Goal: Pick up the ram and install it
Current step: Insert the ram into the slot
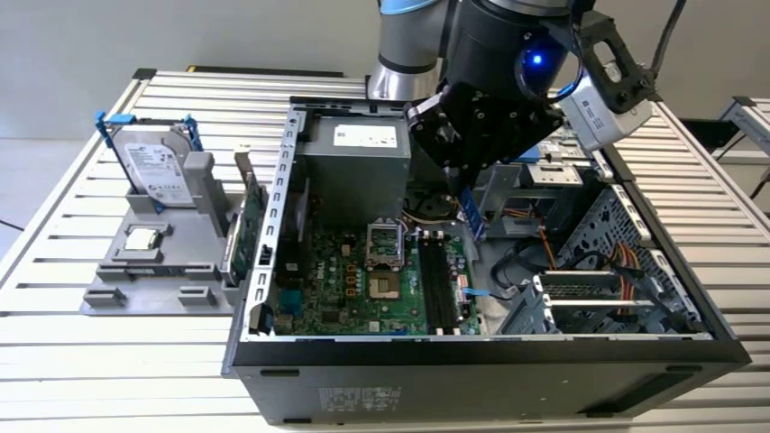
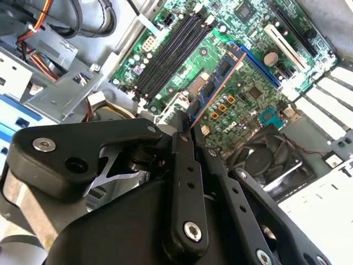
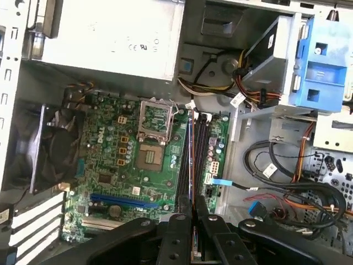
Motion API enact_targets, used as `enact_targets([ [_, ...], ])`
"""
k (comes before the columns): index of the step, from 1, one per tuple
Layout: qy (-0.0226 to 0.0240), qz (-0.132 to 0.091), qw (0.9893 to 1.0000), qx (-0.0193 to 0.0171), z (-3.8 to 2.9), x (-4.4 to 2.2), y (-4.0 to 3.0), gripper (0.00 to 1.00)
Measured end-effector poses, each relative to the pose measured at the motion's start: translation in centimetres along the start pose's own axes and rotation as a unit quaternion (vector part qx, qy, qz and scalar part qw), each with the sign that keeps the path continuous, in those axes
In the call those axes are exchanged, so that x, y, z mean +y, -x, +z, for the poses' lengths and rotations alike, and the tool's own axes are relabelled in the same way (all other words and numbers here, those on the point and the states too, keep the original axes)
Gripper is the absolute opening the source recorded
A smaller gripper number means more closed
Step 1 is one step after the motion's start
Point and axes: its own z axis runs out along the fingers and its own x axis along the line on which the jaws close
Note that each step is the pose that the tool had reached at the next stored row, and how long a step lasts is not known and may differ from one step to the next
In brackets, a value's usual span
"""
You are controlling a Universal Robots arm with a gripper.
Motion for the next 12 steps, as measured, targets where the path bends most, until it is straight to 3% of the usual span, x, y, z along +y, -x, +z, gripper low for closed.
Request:
enact_targets([
  [6, 0.0, 0.019, 0.9998, -0.0009, 0.0, 0.0, 0.0, 0.0],
  [12, 0.0, 0.023, 0.9997, -0.0011, 0.0, 0.0, 0.0, 0.0],
])
